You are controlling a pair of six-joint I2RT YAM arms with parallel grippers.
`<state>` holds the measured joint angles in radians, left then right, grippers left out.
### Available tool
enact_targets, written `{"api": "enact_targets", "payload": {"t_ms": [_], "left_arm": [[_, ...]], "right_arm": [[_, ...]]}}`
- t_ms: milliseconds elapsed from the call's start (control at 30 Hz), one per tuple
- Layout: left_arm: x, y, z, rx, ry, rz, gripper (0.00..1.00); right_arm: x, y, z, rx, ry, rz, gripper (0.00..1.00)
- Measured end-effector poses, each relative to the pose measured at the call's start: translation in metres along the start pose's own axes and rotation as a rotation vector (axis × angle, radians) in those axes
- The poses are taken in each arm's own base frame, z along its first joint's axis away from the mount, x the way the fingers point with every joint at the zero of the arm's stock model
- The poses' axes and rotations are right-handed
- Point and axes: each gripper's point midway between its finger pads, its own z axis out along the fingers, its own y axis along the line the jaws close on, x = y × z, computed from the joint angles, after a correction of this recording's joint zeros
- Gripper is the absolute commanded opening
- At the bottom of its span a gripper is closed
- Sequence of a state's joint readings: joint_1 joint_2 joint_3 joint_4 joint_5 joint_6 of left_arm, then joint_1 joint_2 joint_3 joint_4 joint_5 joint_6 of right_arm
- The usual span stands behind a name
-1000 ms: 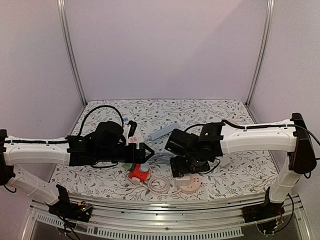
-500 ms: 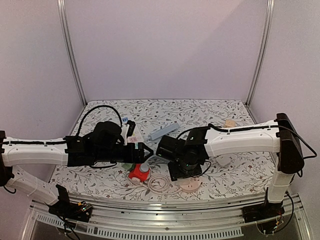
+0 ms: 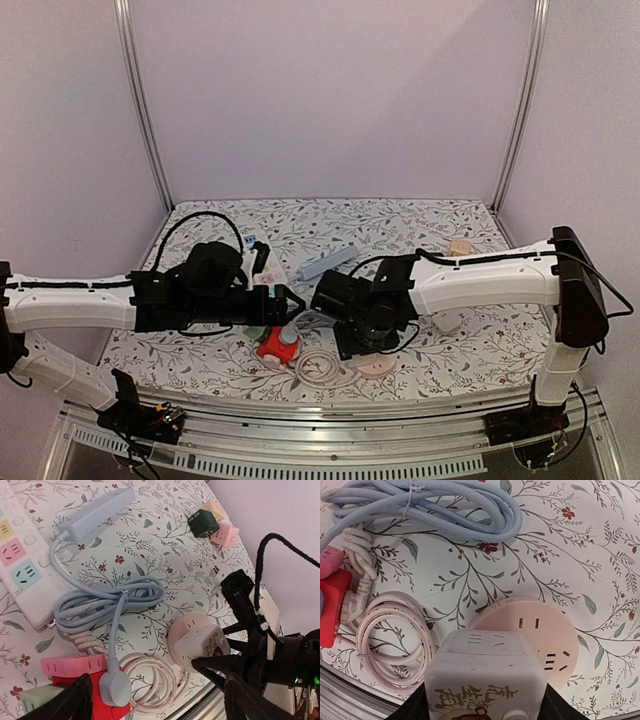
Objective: Pull the plug off the socket
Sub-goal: Remove the plug from the socket.
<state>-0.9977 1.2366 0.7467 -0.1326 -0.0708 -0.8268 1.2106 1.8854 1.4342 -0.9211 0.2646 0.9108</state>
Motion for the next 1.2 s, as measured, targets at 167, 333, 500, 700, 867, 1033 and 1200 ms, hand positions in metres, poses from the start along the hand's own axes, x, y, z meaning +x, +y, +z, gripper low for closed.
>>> {"api": "enact_targets", "payload": {"t_ms": [167,333,500,700,867,1033,1200], "left_arm": [[-0.003,0.001,0.0,0.012,0.003,-0.042,0.9],[-0.009,-0.002,0.0,0.036,-0.007,-0.089,0.9],[-0.015,-0.01,-0.001,0.082,-0.015,-0.14,0.9],[-0.024,-0.017,0.0,0.133,-0.027,-0.182,0.9],[-0.028,-0.016,0.007,0.158,-0.029,-0.226,0.9],[-0.029,-0.022,0.013,0.195,-0.022,-0.262,0.9],[-0.026,-0.028,0.021,0.237,0.007,-0.294,0.9]], "right_arm": [[-0.004,0.001,-0.005,-0.067,-0.062,-0.021,0.39],[-0.015,0.005,-0.024,-0.168,-0.161,-0.051,0.38],[-0.03,0.014,-0.05,-0.273,-0.27,-0.077,0.38],[-0.04,0.022,-0.073,-0.374,-0.365,-0.126,0.37],[-0.043,0.031,-0.088,-0.451,-0.416,-0.175,0.37],[-0.046,0.039,-0.104,-0.51,-0.452,-0.229,0.37],[-0.047,0.043,-0.119,-0.549,-0.482,-0.272,0.36]]}}
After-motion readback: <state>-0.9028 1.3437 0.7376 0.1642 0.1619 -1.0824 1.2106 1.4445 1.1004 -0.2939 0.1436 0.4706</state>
